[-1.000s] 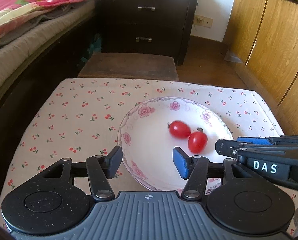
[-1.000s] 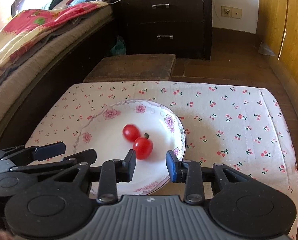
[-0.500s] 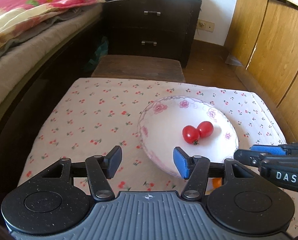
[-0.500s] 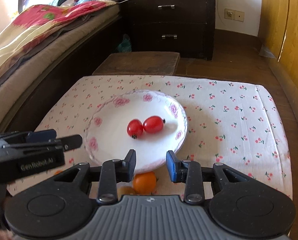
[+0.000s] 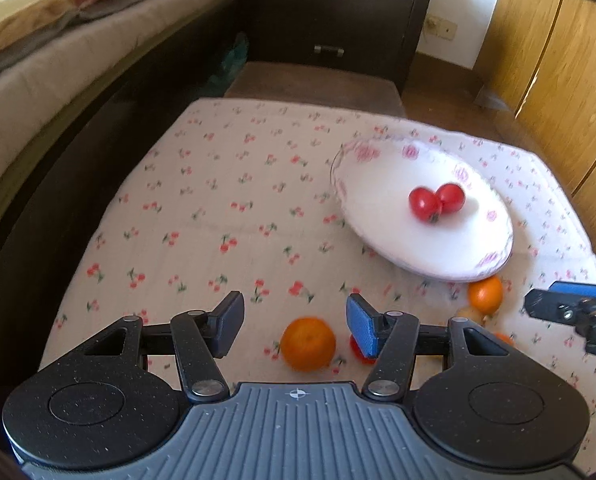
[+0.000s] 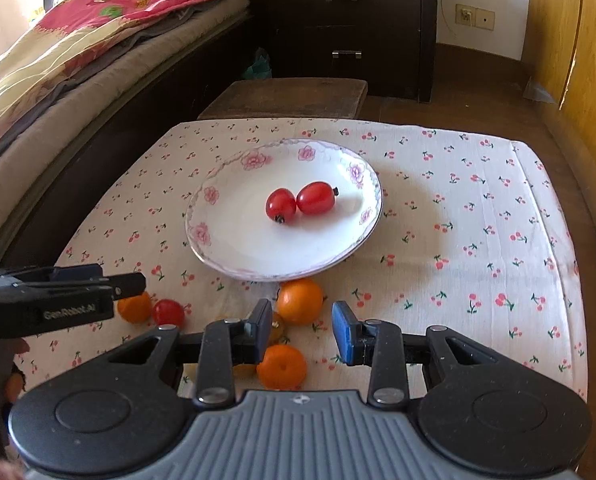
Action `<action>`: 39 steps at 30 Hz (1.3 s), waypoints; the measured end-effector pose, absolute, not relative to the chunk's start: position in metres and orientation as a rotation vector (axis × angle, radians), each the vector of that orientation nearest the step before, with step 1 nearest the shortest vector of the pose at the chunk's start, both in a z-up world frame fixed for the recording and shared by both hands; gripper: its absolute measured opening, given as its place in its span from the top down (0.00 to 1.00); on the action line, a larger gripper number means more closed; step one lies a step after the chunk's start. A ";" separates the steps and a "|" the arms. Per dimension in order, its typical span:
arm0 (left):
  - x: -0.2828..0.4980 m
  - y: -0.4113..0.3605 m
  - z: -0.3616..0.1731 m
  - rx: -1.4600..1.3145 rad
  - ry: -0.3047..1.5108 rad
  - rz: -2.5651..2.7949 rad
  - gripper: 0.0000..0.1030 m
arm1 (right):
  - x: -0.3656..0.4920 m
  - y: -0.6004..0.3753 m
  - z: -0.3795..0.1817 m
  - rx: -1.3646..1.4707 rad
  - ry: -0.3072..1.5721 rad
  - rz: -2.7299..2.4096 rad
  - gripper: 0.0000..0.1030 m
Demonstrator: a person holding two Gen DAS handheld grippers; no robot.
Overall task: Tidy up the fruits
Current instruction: 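Close the left tool on a mandarin while the right tool grasps another mandarin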
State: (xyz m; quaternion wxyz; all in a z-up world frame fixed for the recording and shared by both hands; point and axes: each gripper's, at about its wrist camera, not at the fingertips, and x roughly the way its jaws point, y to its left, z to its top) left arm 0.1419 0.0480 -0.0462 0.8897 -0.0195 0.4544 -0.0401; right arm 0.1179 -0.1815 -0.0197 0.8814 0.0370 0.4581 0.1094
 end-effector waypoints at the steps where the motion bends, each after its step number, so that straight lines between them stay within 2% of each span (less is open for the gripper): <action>1: 0.142 0.047 -0.049 -0.035 0.952 -0.083 0.38 | 0.117 -0.182 -0.020 0.077 0.956 0.231 0.66; 12: 0.150 0.044 -0.070 -0.037 0.999 -0.057 0.43 | 0.115 -0.190 -0.031 0.078 0.996 0.229 0.66; 14: 0.150 0.043 -0.069 -0.039 0.995 -0.061 0.49 | 0.116 -0.191 -0.034 0.078 1.007 0.229 0.66; 16: 0.149 0.043 -0.069 -0.046 0.994 -0.078 0.60 | 0.116 -0.191 -0.036 0.078 1.016 0.232 0.66; 32: 0.140 0.045 -0.067 -0.057 1.002 -0.116 0.61 | 0.132 -0.173 -0.061 0.141 1.108 0.292 0.66; 39: 0.141 0.045 -0.067 -0.054 0.999 -0.122 0.60 | 0.132 -0.165 -0.064 0.077 1.096 0.254 0.67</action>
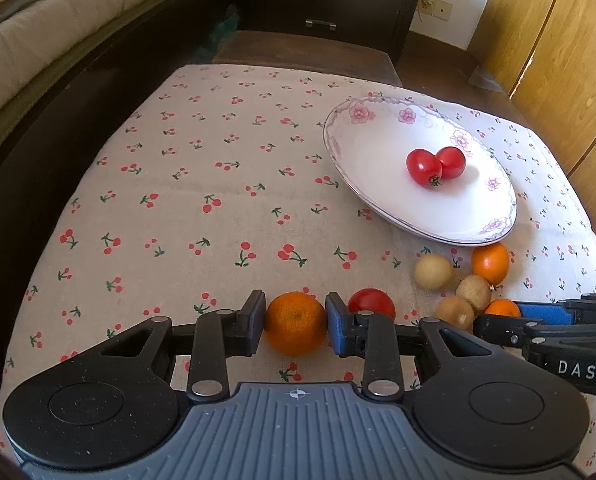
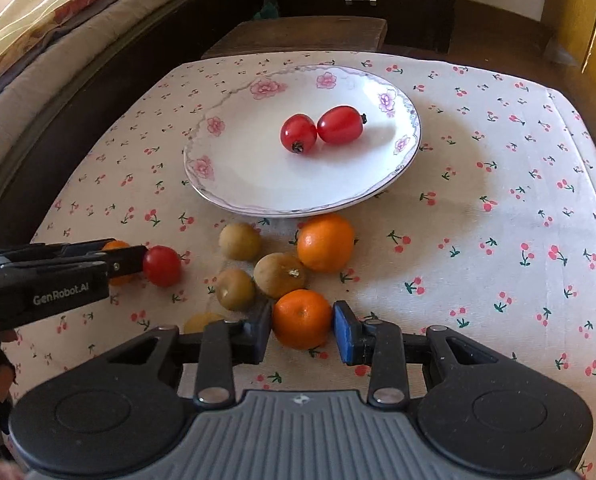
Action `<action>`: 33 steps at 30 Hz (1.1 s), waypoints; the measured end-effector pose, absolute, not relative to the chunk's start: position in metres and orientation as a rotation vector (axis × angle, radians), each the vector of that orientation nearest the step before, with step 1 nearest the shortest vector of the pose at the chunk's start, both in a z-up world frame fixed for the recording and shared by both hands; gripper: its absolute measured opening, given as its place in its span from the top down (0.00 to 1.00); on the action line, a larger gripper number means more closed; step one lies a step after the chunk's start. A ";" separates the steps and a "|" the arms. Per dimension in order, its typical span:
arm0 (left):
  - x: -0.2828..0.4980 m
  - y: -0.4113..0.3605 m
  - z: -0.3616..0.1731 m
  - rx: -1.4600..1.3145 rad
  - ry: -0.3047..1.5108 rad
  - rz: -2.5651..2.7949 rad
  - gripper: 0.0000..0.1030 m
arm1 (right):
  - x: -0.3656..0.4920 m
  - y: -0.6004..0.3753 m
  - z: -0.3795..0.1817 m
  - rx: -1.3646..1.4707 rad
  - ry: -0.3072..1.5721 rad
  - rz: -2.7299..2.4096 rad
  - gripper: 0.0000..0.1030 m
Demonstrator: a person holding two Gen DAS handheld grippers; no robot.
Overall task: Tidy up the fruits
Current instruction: 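Close the left tool on a mandarin while the right tool grasps another mandarin, then carry both held mandarins over the white plate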
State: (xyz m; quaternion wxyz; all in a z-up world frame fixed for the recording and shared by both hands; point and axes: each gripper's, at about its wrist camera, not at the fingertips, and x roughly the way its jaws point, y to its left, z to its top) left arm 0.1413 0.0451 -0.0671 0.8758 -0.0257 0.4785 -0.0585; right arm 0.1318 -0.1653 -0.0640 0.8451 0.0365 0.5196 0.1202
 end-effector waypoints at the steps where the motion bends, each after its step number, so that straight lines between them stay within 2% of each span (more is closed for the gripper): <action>1: 0.141 0.045 -0.067 -0.048 0.998 -0.125 0.60 | 0.131 -0.166 -0.064 0.073 1.095 0.248 0.67; 13: 0.124 0.040 -0.061 -0.053 0.996 -0.165 0.61 | 0.102 -0.183 -0.054 0.091 1.099 0.248 0.68; 26: 0.086 0.028 -0.063 0.036 1.007 -0.229 0.61 | 0.066 -0.178 -0.061 -0.009 1.105 0.253 0.67; 30: 0.085 0.028 -0.064 0.037 1.000 -0.229 0.60 | 0.066 -0.180 -0.061 -0.004 1.098 0.257 0.62; 33: 0.084 0.030 -0.064 0.036 0.993 -0.230 0.53 | 0.066 -0.183 -0.060 0.005 1.099 0.259 0.57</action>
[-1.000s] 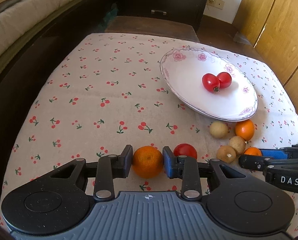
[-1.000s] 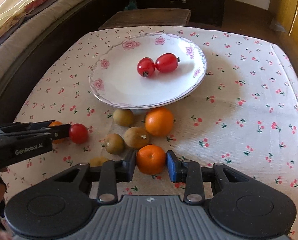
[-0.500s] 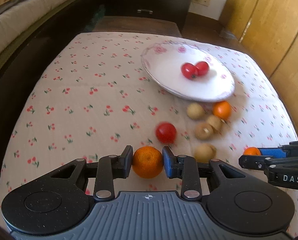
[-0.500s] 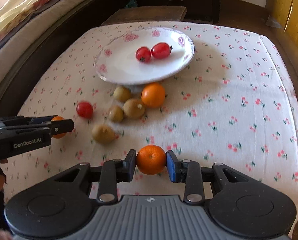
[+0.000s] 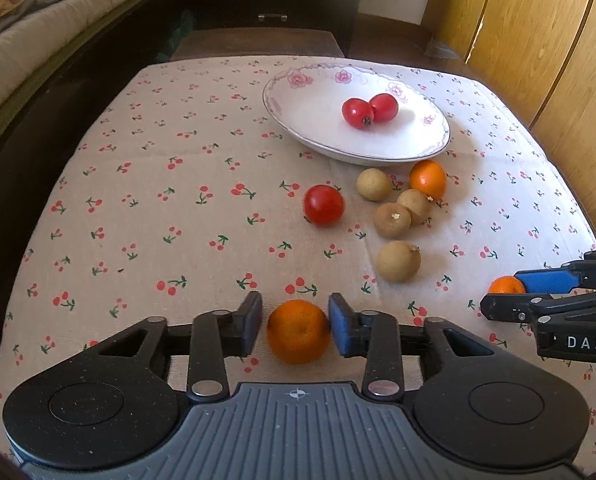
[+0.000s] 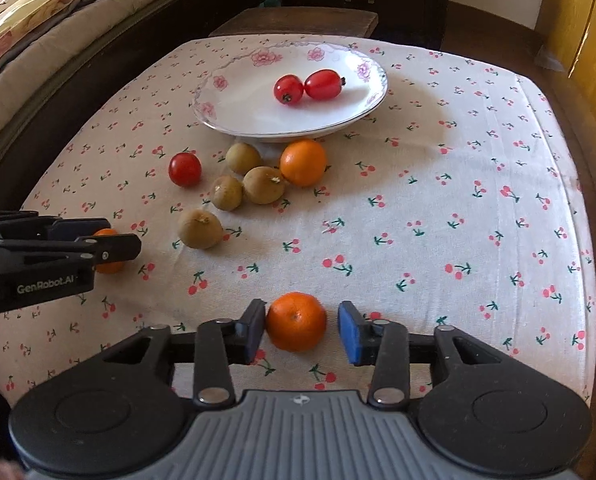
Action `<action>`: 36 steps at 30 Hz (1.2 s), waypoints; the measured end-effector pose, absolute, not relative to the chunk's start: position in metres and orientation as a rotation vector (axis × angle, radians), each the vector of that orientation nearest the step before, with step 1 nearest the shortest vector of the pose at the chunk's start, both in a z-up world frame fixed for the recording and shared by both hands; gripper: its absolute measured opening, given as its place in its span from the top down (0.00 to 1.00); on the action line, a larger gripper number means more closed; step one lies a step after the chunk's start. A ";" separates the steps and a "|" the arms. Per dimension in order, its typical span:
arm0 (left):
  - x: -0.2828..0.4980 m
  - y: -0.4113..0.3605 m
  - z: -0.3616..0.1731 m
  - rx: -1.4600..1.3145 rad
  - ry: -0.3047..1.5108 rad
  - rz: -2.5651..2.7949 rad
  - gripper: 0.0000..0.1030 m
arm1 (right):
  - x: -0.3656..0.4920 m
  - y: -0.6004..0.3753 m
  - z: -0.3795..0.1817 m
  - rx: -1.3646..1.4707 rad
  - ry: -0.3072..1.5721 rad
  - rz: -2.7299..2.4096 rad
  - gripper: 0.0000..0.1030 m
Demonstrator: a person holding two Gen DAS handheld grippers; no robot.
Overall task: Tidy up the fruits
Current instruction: 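Carry both held mandarins over the white plate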
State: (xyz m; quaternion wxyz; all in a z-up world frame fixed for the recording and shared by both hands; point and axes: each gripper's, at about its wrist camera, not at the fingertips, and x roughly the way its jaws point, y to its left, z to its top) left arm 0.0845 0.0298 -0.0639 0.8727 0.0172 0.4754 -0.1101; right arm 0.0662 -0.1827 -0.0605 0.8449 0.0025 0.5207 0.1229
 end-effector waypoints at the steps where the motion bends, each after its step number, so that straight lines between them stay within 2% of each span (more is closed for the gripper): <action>1: 0.084 0.031 -0.063 0.033 0.993 -0.232 0.52 | 0.066 -0.183 -0.061 0.010 1.100 0.259 0.57; 4: 0.084 0.034 -0.061 0.019 0.988 -0.225 0.43 | 0.066 -0.181 -0.061 -0.001 1.096 0.255 0.56; 10: 0.083 0.032 -0.065 0.036 1.006 -0.215 0.40 | 0.063 -0.176 -0.060 -0.027 1.083 0.269 0.56; 13: 0.079 0.031 -0.066 0.050 0.997 -0.208 0.45 | 0.062 -0.174 -0.060 -0.060 1.085 0.254 0.59; 14: 0.078 0.030 -0.066 0.059 0.995 -0.205 0.48 | 0.062 -0.174 -0.061 -0.061 1.092 0.256 0.65; 17: 0.076 0.028 -0.065 0.067 0.990 -0.217 0.60 | 0.059 -0.171 -0.060 -0.087 1.081 0.240 0.68; 36: 0.081 0.011 -0.045 0.046 0.933 -0.261 0.61 | 0.072 -0.179 -0.033 0.009 1.004 0.233 0.68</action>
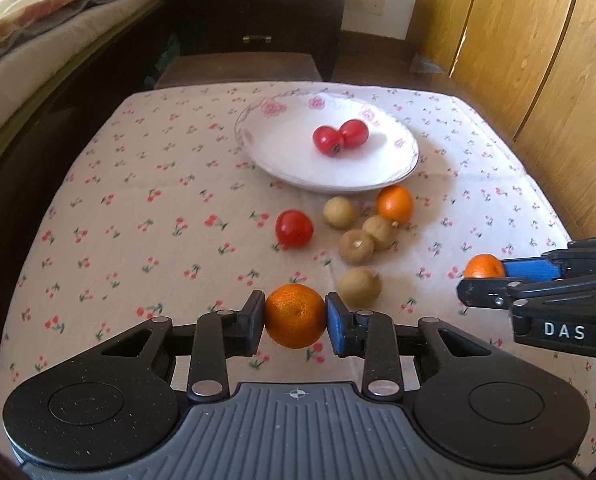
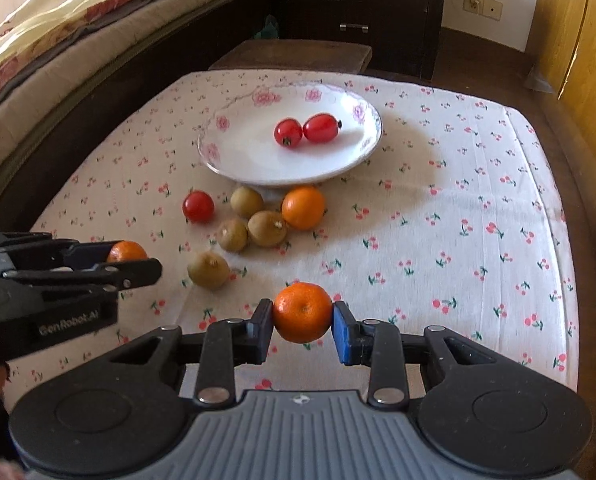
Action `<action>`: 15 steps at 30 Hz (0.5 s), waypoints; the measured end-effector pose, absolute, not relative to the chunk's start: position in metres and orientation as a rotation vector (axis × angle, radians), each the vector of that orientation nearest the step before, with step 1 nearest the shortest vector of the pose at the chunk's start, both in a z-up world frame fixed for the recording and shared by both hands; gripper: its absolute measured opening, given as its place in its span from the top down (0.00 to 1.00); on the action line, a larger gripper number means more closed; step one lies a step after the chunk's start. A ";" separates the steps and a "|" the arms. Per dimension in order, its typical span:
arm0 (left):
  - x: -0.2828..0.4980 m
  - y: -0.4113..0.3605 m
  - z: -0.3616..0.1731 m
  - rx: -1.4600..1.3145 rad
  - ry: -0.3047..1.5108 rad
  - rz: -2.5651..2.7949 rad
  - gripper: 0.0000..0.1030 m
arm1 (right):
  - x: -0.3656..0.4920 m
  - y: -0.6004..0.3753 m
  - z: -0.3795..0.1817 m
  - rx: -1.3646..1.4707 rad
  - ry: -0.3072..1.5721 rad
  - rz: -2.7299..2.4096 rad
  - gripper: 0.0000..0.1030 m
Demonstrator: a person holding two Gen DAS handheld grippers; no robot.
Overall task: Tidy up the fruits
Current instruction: 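Carry both held mandarins over the white plate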
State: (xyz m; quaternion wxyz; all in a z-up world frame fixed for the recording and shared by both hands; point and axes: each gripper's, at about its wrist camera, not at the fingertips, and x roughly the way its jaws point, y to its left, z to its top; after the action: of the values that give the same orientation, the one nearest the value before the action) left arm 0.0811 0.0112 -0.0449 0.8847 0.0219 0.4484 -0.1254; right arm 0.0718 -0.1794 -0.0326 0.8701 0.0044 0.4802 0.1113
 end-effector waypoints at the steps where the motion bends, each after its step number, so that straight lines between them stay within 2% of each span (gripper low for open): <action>1: 0.083 0.010 -0.043 0.043 0.930 -0.262 0.61 | 0.074 -0.180 -0.031 0.014 0.998 0.231 0.68; 15: 0.117 -0.004 -0.026 0.035 0.884 -0.271 0.61 | 0.111 -0.182 -0.015 0.053 0.946 0.219 0.68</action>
State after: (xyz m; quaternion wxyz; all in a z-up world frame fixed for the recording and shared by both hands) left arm 0.1172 -0.0043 -0.0260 0.8949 0.0167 0.4264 -0.1306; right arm 0.1110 -0.1818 -0.0145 0.8841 0.0254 0.4545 0.1052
